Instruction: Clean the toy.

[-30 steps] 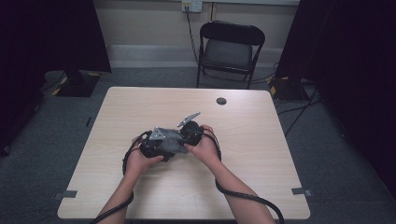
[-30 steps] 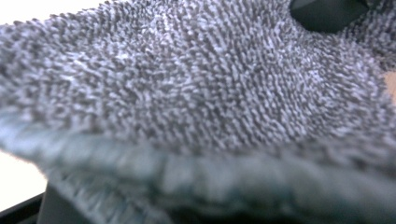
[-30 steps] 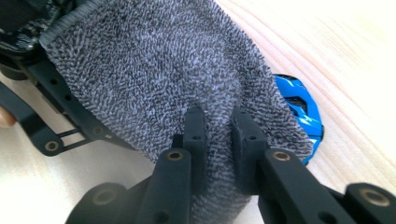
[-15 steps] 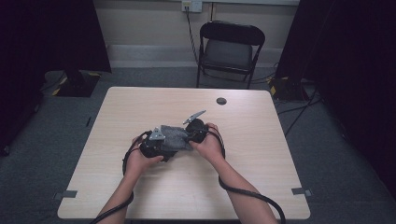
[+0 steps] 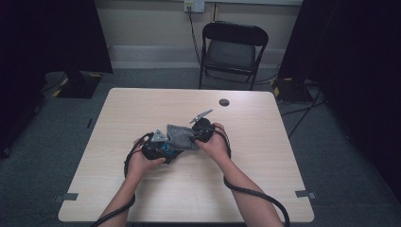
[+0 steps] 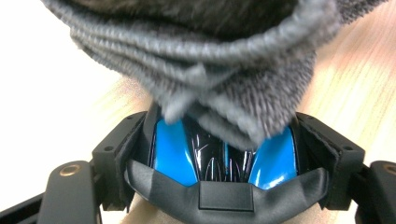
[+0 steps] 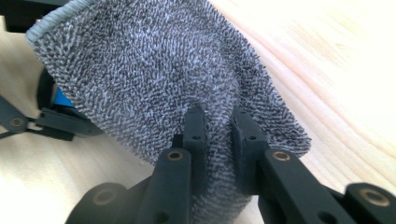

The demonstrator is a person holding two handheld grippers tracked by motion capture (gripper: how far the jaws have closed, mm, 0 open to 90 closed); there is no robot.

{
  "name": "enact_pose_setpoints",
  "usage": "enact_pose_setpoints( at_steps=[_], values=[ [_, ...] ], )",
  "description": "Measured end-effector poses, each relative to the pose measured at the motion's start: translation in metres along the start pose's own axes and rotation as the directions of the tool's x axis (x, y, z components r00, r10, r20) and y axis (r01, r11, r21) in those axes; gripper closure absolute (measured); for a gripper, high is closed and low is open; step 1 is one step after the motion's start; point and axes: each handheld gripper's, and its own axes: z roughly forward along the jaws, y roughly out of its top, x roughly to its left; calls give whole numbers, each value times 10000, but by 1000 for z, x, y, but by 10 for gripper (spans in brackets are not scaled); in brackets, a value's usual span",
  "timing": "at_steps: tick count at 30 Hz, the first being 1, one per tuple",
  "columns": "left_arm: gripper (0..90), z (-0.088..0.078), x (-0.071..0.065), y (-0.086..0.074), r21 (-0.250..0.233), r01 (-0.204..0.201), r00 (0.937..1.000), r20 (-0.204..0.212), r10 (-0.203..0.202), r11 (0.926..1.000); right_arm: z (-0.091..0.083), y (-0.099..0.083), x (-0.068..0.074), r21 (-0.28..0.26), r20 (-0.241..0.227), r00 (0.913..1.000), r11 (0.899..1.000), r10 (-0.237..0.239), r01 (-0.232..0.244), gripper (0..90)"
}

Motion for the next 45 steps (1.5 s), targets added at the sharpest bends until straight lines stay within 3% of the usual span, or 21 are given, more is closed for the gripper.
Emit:
enact_pose_setpoints(
  at_steps=[22, 45],
  values=[
    [241, 0, 0, 0, -4, 8, 10000, -2, -8, 10000, -4, -12, -30, 110, 419, 9971, 9979, 630, -635, 783],
    [240, 0, 0, 0, -2, 10, 10000, -8, -10, 10000, -8, -29, -43, 36, 552, 9951, 9966, 825, -828, 783]
  ],
)
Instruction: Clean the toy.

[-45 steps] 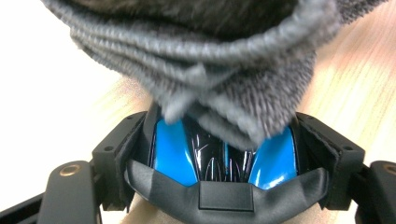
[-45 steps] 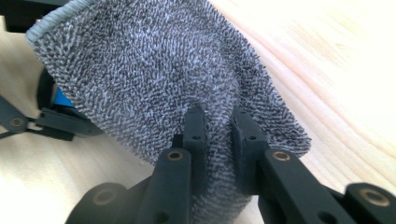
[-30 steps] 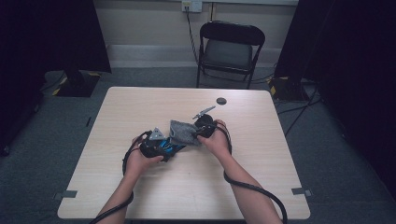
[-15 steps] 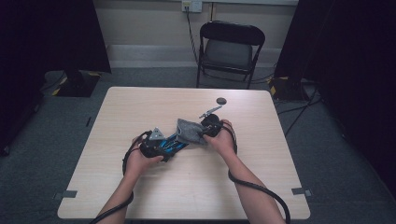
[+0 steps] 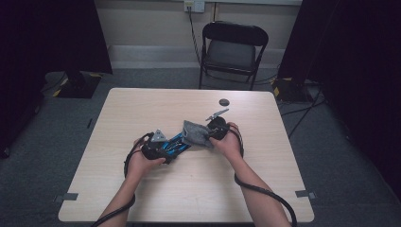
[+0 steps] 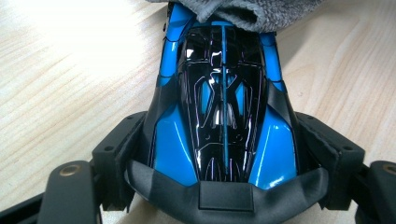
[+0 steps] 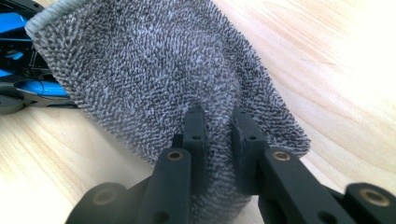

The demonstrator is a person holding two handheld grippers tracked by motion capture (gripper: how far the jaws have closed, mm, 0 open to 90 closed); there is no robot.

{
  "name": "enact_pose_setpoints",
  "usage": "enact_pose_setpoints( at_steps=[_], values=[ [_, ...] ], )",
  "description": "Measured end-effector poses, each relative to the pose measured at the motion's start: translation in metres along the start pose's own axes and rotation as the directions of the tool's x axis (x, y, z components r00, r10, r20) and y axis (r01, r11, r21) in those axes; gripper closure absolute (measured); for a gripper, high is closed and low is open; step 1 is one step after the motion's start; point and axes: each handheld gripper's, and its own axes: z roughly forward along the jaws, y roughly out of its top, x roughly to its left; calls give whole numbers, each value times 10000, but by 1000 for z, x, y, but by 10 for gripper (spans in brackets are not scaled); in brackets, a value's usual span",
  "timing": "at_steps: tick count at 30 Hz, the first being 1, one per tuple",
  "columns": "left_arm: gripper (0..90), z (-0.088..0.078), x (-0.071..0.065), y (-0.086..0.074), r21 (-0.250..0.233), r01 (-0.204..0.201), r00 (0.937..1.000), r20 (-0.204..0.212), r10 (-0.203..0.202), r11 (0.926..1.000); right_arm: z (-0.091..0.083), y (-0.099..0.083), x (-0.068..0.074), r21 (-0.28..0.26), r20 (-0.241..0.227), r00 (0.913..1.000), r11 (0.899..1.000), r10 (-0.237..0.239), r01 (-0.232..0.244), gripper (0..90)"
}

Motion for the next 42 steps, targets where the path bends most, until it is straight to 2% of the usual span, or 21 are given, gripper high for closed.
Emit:
enact_pose_setpoints(
  at_steps=[8, 12, 24, 34, 38, 42],
  values=[
    [241, 0, 0, 0, -4, 6, 10000, 4, -6, 10000, -2, -6, -6, 11, 316, 9995, 10000, 45, -45, 782],
    [241, 0, 0, 0, -4, 5, 10000, -3, -5, 10000, -4, -11, -12, 93, 193, 9998, 10000, -10, 8, 782],
    [241, 0, 0, 0, -4, 8, 10000, -2, -8, 10000, -13, -25, -26, 184, 442, 9989, 9997, 138, -147, 782],
    [240, 0, 0, 0, -3, 10, 10000, -3, -10, 10000, -23, -33, -33, 134, 563, 9982, 9997, 205, -212, 782],
    [241, 0, 0, 0, -5, 10, 10000, 1, -10, 10000, -32, -34, -37, -72, 692, 9972, 9996, 292, -288, 782],
    [241, 0, 0, 0, -4, 12, 10000, 2, -12, 10000, -47, -30, -37, -469, 629, 9974, 9984, 340, -311, 782]
  ],
)
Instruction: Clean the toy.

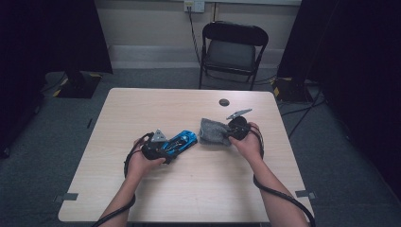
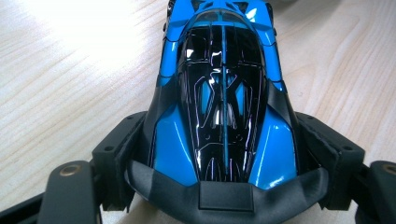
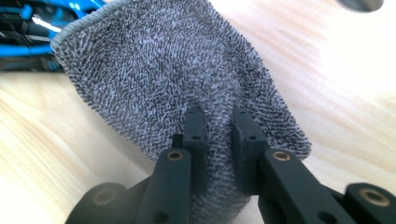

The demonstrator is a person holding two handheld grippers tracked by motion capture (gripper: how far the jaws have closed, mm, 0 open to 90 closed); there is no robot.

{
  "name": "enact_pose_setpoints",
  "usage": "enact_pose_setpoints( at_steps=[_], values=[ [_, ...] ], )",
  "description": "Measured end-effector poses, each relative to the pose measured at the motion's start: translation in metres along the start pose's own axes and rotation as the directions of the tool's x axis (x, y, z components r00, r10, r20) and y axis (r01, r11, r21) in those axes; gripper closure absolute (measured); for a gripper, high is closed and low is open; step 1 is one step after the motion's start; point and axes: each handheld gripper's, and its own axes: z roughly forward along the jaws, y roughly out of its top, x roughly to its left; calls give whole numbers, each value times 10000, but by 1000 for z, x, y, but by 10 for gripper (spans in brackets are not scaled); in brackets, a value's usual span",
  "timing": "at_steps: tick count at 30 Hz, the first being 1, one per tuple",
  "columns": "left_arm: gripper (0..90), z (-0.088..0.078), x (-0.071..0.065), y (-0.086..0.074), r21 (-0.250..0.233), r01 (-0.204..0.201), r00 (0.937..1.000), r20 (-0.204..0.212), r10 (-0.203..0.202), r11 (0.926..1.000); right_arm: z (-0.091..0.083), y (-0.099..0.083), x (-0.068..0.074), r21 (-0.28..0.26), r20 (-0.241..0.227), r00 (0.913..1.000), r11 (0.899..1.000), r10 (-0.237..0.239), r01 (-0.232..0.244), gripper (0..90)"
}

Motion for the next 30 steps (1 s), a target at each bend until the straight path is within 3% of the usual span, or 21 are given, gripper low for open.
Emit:
enact_pose_setpoints(
  at_steps=[7, 13, 25, 26, 30],
  values=[
    [241, 0, 0, 0, 8, -4, 10000, 3, 4, 10000, -14, 12, 9, -435, -212, 9994, 9987, -256, 246, 782],
    [240, 0, 0, 0, 17, -32, 10000, -4, 32, 10000, -20, 25, 24, -803, -599, 9970, 9958, -495, 446, 782],
    [241, 0, 0, 0, 3, -4, 10000, -3, 4, 10000, -3, 39, 67, -928, -1223, 9852, 9897, -1201, 1091, 782],
    [240, 0, 0, 0, 5, -4, 10000, -3, 4, 10000, 1, 41, 74, -904, -1448, 9808, 9888, -1310, 1188, 782],
    [241, 0, 0, 0, 1, 0, 10000, -5, 0, 10000, 6, 44, 85, -769, -1509, 9758, 9860, -1580, 1477, 782]
  ],
)
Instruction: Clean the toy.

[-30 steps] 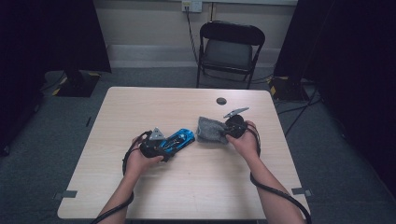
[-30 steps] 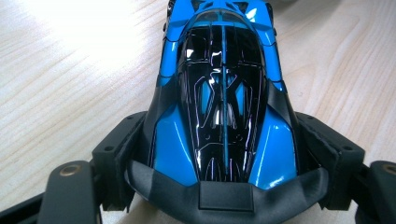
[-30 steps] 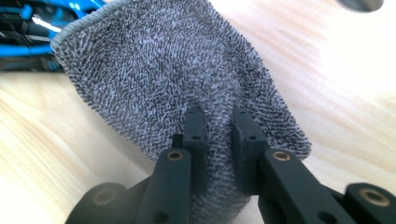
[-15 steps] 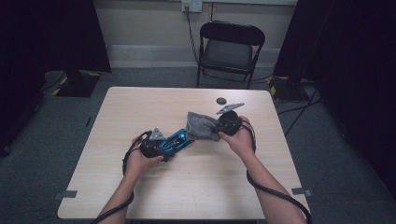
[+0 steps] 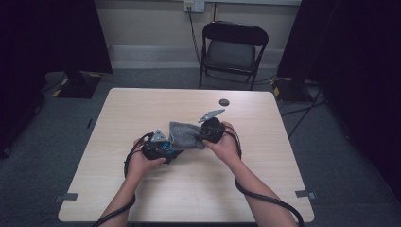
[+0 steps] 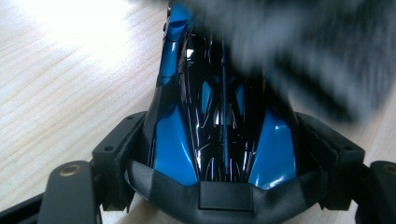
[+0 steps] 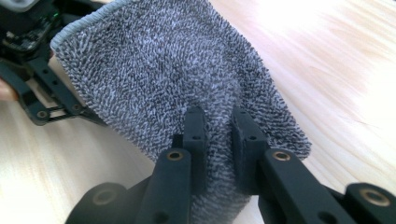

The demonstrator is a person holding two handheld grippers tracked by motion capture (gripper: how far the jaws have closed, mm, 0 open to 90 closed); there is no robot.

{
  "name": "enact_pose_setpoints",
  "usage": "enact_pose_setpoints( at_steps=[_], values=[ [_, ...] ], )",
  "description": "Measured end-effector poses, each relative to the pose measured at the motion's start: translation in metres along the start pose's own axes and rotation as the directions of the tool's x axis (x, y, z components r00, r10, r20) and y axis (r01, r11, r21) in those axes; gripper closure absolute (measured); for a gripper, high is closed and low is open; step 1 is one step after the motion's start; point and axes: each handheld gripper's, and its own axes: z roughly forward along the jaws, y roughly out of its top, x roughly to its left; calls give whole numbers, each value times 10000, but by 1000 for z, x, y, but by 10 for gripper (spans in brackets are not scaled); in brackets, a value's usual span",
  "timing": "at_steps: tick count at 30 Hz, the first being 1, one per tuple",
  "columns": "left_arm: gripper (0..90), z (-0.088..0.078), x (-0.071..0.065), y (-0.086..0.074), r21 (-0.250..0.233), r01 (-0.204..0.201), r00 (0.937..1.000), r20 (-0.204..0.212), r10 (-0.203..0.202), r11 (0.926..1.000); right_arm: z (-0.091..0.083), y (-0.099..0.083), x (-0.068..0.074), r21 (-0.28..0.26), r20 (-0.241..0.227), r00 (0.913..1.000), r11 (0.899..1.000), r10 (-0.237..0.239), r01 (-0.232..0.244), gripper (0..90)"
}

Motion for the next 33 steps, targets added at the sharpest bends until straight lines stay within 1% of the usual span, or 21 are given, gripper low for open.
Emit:
enact_pose_setpoints(
  at_steps=[2, 4, 6, 7, 9, 10, 12, 15, 16, 19, 21, 23, 24, 25, 27, 28, 33],
  values=[
    [241, 0, 0, 0, 2, -5, 10000, 2, 5, 10000, 9, 4, 10, 140, -152, 9997, 9997, -207, 209, 782],
    [241, 0, 0, 0, -5, 7, 10000, 2, -7, 10000, 11, 5, 12, 170, -170, 9995, 9995, -276, 279, 781],
    [241, 0, 0, 0, -1, -3, 10000, -1, 3, 10000, 17, 7, 18, 241, -257, 9989, 9989, -393, 399, 781],
    [240, 0, 0, 0, 1, -1, 10000, 1, 1, 10000, 24, 9, 24, 328, -356, 9983, 9983, -461, 473, 781],
    [240, 0, 0, 0, 3, -1, 10000, 3, 1, 10000, 26, 9, 25, 371, -351, 9981, 9979, -514, 527, 781],
    [241, 0, 0, 0, 0, -3, 10000, 2, 3, 10000, 31, 10, 29, 465, -385, 9977, 9972, -565, 583, 780],
    [241, 0, 0, 0, 2, -3, 10000, 2, 3, 10000, 33, 10, 30, 527, -390, 9977, 9969, -562, 582, 781],
    [240, 0, 0, 0, 0, 29, 10000, 18, -29, 10000, 40, 10, 34, 753, -294, 9972, 9946, -687, 708, 780],
    [240, 0, 0, 0, 11, -38, 10000, -27, 38, 10000, 42, 9, 34, 792, -310, 9970, 9942, -706, 729, 780],
    [240, 0, 0, 0, 8, -37, 10000, -31, 37, 10000, 46, 7, 33, 831, -366, 9971, 9941, -666, 695, 780],
    [240, 0, 0, 0, 11, -77, 10000, -54, 77, 10000, 46, 7, 32, 776, -401, 9974, 9950, -592, 622, 780],
    [240, 0, 1, 0, 23, -127, 9999, -82, 127, 9999, 46, 6, 30, 768, -342, 9980, 9955, -529, 554, 780],
    [241, 0, 1, 0, 23, -127, 9999, -82, 127, 9999, 46, 6, 30, 768, -342, 9980, 9955, -529, 554, 780],
    [241, 0, 0, 0, 0, -31, 10000, -27, 31, 10000, 46, 6, 30, 755, -387, 9975, 9952, -597, 625, 779],
    [240, -1, 1, 0, 24, -155, 9998, -96, 155, 9999, 46, 6, 29, 781, -370, 9976, 9951, -580, 608, 779],
    [240, 0, 0, 0, 6, -35, 10000, -18, 35, 10000, 46, 6, 29, 776, -362, 9978, 9953, -558, 584, 779],
    [240, 0, 0, 0, -4, -14, 10000, -4, 14, 10000, 45, 4, 24, 809, -288, 9984, 9955, -478, 500, 779]
  ],
)
